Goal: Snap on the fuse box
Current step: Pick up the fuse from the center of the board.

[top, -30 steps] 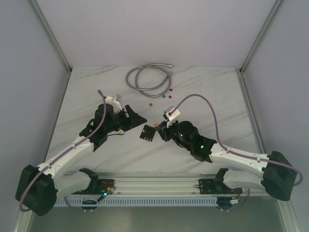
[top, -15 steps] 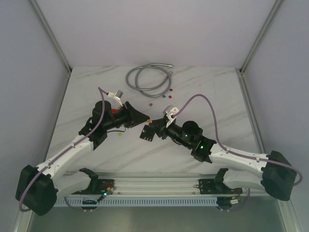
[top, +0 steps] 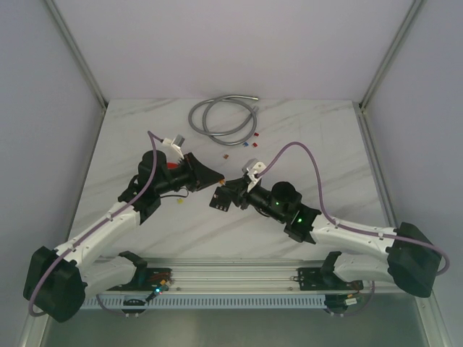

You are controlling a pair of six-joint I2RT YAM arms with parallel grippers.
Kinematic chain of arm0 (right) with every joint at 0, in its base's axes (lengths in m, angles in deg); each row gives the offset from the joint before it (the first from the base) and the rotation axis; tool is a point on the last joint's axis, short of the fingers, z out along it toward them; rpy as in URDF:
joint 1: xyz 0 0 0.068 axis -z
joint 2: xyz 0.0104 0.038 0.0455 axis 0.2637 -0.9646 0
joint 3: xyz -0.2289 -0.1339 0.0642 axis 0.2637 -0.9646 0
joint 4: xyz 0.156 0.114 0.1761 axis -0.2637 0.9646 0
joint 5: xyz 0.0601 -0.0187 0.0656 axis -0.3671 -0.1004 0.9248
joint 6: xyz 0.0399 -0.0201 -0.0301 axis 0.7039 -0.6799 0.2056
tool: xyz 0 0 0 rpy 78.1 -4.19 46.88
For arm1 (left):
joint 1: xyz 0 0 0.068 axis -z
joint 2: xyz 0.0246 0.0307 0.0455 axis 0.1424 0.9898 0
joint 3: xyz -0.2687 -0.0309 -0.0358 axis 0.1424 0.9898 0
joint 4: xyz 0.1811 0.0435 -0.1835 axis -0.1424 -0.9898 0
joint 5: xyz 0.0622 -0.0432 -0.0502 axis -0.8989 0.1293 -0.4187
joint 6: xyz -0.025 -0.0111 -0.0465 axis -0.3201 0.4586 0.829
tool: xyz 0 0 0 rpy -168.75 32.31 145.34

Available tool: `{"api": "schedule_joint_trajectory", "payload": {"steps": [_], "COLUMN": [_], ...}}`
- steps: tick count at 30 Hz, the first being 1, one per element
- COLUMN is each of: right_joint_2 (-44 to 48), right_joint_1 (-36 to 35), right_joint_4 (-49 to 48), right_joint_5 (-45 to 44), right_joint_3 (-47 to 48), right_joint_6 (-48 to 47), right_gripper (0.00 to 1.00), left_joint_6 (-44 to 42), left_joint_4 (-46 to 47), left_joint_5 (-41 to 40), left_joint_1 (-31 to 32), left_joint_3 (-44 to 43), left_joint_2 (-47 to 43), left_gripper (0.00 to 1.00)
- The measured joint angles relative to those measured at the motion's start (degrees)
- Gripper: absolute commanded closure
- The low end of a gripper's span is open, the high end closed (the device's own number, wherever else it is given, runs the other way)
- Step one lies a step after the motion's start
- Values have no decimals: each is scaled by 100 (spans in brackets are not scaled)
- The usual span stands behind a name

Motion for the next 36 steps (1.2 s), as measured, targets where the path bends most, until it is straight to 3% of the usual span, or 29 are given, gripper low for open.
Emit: {"api": "schedule_joint_trajectory", "payload": {"steps": [9,16,18,26,36], "right_joint_2": [-57,-87,-87,-87,-131], "right_joint_1": [2,4,11,92,960], "right_joint_4": [-111,-149,-149,-76,262], "right_joint_5": [2,22,24,33,107], "right_joint_3": [0,0,0,-9,-227], "right_joint_6": [-15,-17,-20,-17,369], "right_gripper": [72,70,65,42,24], "left_joint_6": [39,37,9,-511,-1685], "left_joint_4": [13,9,-4,-581,-1084], "left_joint_5": [146,144,118,-431,-1943], "left_joint_1": [7,7,7,11,398], "left_joint_3": [0,0,0,-105,-485], "left_joint_2": [50,68,68,57,483], "left_gripper": [71,95,100,100,100]}}
